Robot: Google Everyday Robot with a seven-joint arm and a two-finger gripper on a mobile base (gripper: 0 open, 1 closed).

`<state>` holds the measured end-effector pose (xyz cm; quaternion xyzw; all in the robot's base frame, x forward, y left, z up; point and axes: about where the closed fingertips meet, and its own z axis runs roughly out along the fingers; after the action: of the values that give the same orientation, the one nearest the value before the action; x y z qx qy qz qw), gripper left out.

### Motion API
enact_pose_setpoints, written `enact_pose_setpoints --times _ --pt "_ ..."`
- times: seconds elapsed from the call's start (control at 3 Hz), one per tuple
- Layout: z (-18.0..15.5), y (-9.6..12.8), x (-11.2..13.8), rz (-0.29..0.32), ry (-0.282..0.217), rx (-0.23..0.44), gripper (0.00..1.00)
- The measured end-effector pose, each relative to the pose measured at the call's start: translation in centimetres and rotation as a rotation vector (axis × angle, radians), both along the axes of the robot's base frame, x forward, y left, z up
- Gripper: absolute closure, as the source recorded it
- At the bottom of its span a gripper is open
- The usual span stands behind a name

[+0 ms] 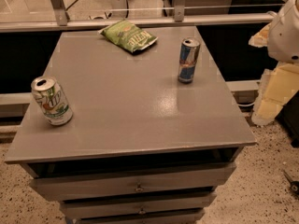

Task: Pick 7up can

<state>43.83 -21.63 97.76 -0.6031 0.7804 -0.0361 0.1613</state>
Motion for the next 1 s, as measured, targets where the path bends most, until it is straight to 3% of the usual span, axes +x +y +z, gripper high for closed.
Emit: enact_pose_setpoints --times 0.33,0.67,1.0 --pt "-0.1 0.2 0.1 -0.002 -0.002 0.012 0.0" --pt "-0.6 1.7 0.5 -0.017 -0.018 0.106 0.0" --pt "-2.3 6.2 1.2 -0.005 0.0 0.26 0.0"
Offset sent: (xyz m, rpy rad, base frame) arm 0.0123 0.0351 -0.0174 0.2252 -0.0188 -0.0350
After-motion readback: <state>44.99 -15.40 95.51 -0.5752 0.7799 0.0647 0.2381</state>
